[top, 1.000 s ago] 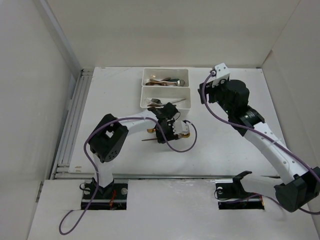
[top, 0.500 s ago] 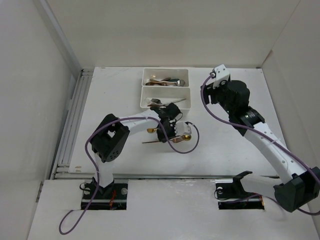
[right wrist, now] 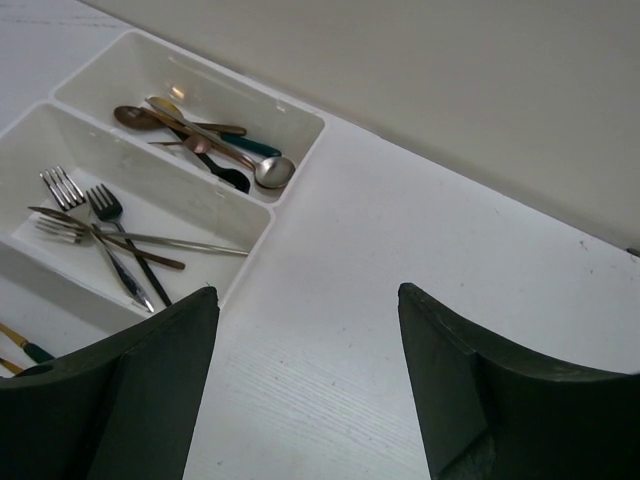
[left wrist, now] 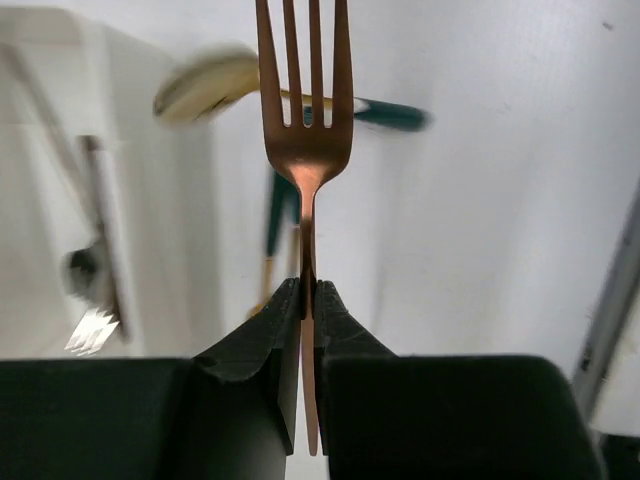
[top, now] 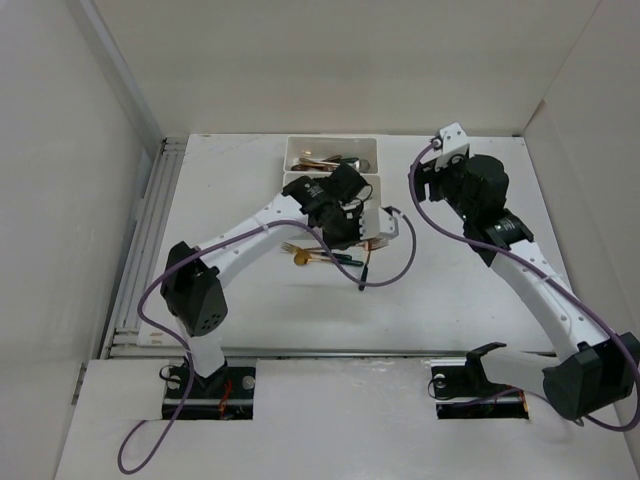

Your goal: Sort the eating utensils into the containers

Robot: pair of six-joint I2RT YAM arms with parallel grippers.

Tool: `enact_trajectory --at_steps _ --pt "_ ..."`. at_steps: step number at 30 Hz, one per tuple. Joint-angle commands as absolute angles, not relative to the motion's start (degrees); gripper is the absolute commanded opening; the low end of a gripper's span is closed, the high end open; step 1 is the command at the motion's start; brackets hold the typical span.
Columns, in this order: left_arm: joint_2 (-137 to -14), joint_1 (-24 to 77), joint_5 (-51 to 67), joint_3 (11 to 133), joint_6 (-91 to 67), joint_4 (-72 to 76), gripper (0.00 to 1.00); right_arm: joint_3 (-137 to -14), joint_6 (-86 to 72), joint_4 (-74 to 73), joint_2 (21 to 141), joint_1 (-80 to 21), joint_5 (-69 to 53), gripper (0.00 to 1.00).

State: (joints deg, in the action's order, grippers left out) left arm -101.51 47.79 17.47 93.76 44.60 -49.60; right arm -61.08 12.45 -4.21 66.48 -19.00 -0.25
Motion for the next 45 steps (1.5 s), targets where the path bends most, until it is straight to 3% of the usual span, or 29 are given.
enact_trajectory --at_steps 1,6,22,23,24,25,29,33,37,45 --pt "-101.1 46.1 13.4 102.2 45.6 -48.8 0.0 -64.1 11.7 -0.2 67.8 -17.9 -1.9 0.77" --pt "-103.8 43.0 4.5 107.7 51.3 -40.7 0.0 -65.1 10.6 0.4 68.4 -17.3 -1.9 0.77" --pt "-117.1 36.4 0.6 110.4 61.5 -28.8 0.01 -66.8 10.1 0.4 70.7 -16.2 -1.9 0.77" --pt "-117.7 36.4 0.0 109.9 60.9 -28.1 0.11 -66.8 10.1 0.4 70.1 -16.2 -1.9 0.77" --pt "-117.7 36.4 -0.9 109.3 60.9 -27.3 0.33 -66.2 10.1 0.4 70.0 -16.2 -1.9 0.79" --pt "-117.7 36.4 -0.9 108.7 60.9 -26.7 0.43 -66.2 10.1 0.4 69.5 -16.2 -1.9 0.79" --pt "-115.0 36.4 -0.9 106.6 58.9 -23.3 0.67 -64.1 8.8 0.4 67.3 -16.2 -2.5 0.84" --pt "-111.5 35.9 -0.4 107.7 54.0 -20.8 0.74 -62.8 4.2 -1.0 66.0 -16.2 -1.8 0.85" --pt "-108.5 33.5 -2.6 112.3 41.7 -20.8 0.79 -61.6 -6.6 -8.6 66.0 -18.0 6.7 0.85" --pt "-96.2 18.4 1.0 107.0 10.2 -26.0 0.79 -58.8 -28.5 -28.7 76.7 -36.4 16.3 0.8"
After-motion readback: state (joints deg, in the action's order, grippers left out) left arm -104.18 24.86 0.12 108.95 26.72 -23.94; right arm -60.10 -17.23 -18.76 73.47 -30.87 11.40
